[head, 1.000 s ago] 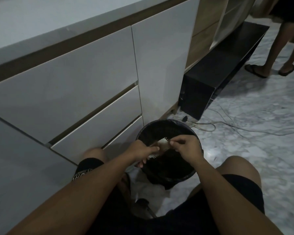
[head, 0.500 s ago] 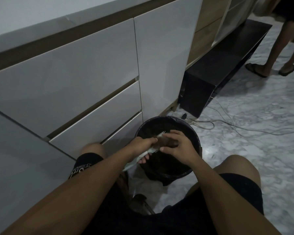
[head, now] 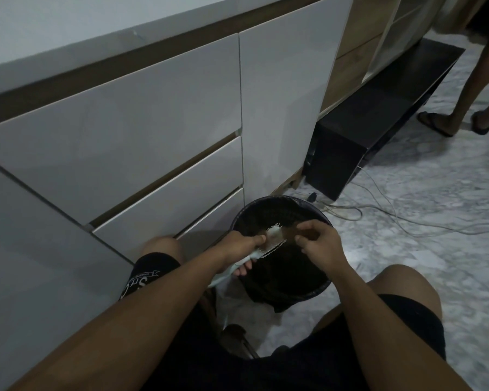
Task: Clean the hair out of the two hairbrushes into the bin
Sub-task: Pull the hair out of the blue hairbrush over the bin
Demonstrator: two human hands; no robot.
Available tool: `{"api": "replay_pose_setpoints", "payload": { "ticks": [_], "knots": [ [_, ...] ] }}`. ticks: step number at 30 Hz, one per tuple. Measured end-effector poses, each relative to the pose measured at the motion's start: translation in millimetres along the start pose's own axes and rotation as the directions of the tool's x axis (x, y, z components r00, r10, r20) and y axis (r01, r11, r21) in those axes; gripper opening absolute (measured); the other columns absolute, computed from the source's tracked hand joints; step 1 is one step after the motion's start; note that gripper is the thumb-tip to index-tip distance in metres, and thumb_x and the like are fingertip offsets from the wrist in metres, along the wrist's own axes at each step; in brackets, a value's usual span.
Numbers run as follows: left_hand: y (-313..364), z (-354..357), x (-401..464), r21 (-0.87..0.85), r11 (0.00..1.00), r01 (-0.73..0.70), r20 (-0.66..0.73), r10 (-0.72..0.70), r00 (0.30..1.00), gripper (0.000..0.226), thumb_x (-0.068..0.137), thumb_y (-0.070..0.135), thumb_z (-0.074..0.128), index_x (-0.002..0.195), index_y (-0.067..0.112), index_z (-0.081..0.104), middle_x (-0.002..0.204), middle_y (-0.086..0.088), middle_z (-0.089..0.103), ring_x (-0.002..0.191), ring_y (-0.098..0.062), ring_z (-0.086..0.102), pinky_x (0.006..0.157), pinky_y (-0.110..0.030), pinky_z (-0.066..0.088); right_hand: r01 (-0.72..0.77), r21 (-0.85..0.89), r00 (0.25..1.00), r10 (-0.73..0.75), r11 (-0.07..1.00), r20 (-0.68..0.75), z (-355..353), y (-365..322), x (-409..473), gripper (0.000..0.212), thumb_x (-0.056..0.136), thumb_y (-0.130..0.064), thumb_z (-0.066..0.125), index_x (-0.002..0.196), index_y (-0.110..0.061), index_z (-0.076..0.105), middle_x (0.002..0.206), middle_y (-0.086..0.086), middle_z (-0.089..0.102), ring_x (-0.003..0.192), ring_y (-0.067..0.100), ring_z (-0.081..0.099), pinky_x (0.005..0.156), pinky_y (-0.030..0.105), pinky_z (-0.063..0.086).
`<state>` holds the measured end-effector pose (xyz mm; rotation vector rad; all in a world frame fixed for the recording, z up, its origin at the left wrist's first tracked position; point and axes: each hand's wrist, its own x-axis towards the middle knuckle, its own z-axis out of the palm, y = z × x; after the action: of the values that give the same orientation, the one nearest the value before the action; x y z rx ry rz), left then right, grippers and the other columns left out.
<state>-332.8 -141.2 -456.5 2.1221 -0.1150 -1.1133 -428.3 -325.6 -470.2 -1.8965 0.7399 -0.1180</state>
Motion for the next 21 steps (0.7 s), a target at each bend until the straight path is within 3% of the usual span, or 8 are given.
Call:
{"api": "replay_pose_setpoints", "payload": {
  "ticks": [4,6,9,11,15,18,21],
  "knots": [
    [2,1,0,0.013,1.0,0.004,0.006,-0.004,1.0,0.057,0.091,0.053,0.054,0.074,0.001,0.068,0.051,-0.008,0.061,0.033,-0.016,0.052,0.042,-0.022,0.044,0.113,-0.006,0.974,-0.11,0.994,0.2,7,-3,-6,0.061,0.07,-0.022,0.081,0.124,-0.041,0.059,0.125,-0.008,0.057,0.115,0.013,0.056,0.097,0.037,0.051],
    [3,1,-1,0.018,1.0,0.004,0.016,-0.005,1.0,0.056,0.091,0.053,0.054,0.073,0.002,0.067,0.051,-0.008,0.061,0.034,-0.016,0.053,0.044,-0.023,0.045,0.193,-0.087,0.965,-0.173,0.977,0.196,10,-4,-10,0.051,0.074,-0.024,0.08,0.122,-0.033,0.064,0.125,-0.005,0.056,0.114,0.009,0.053,0.096,0.019,0.041],
    [2,2,-1,0.028,1.0,0.004,0.032,-0.005,0.999,0.056,0.091,0.053,0.055,0.074,0.002,0.068,0.052,-0.008,0.062,0.036,-0.016,0.054,0.045,-0.023,0.045,0.244,-0.233,0.969,-0.226,0.941,0.101,12,-5,-12,0.024,0.082,-0.021,0.074,0.105,-0.019,0.074,0.108,-0.006,0.063,0.1,0.005,0.056,0.08,0.002,0.032],
    [-1,3,-1,0.029,1.0,0.006,0.026,-0.007,1.0,0.056,0.091,0.053,0.055,0.073,0.001,0.067,0.051,-0.008,0.061,0.035,-0.016,0.053,0.044,-0.023,0.045,0.195,-0.284,0.979,-0.205,0.939,-0.004,10,-5,-11,0.015,0.085,-0.019,0.072,0.099,-0.015,0.076,0.094,-0.008,0.065,0.089,0.006,0.059,0.074,0.003,0.032],
    [-7,1,0,-0.016,1.0,0.016,-0.009,-0.016,1.0,0.056,0.091,0.051,0.057,0.078,-0.003,0.068,0.046,-0.007,0.059,0.032,-0.016,0.05,0.042,-0.023,0.042,-0.006,-0.229,0.97,-0.05,0.973,-0.237,2,0,-3,0.013,0.087,-0.021,0.068,0.096,-0.015,0.075,0.092,0.0,0.073,0.087,0.015,0.063,0.084,0.027,0.045],
    [-8,0,-1,-0.028,0.999,0.027,-0.003,-0.027,1.0,0.055,0.092,0.051,0.055,0.075,0.0,0.067,0.049,-0.007,0.058,0.032,-0.015,0.05,0.04,-0.021,0.041,0.002,-0.234,0.99,-0.035,0.972,-0.136,1,3,-3,0.011,0.087,-0.019,0.068,0.096,-0.018,0.073,0.09,-0.004,0.069,0.091,0.016,0.064,0.083,0.027,0.044],
    [-4,1,-2,-0.052,0.998,0.04,0.002,-0.04,0.999,0.053,0.092,0.049,0.054,0.076,0.001,0.068,0.053,-0.009,0.06,0.034,-0.016,0.053,0.041,-0.022,0.042,0.085,-0.137,0.993,-0.071,0.987,0.099,6,-1,-8,0.033,0.081,-0.014,0.073,0.112,-0.024,0.066,0.113,-0.004,0.064,0.105,0.011,0.057,0.087,0.021,0.04]
  ]
}}
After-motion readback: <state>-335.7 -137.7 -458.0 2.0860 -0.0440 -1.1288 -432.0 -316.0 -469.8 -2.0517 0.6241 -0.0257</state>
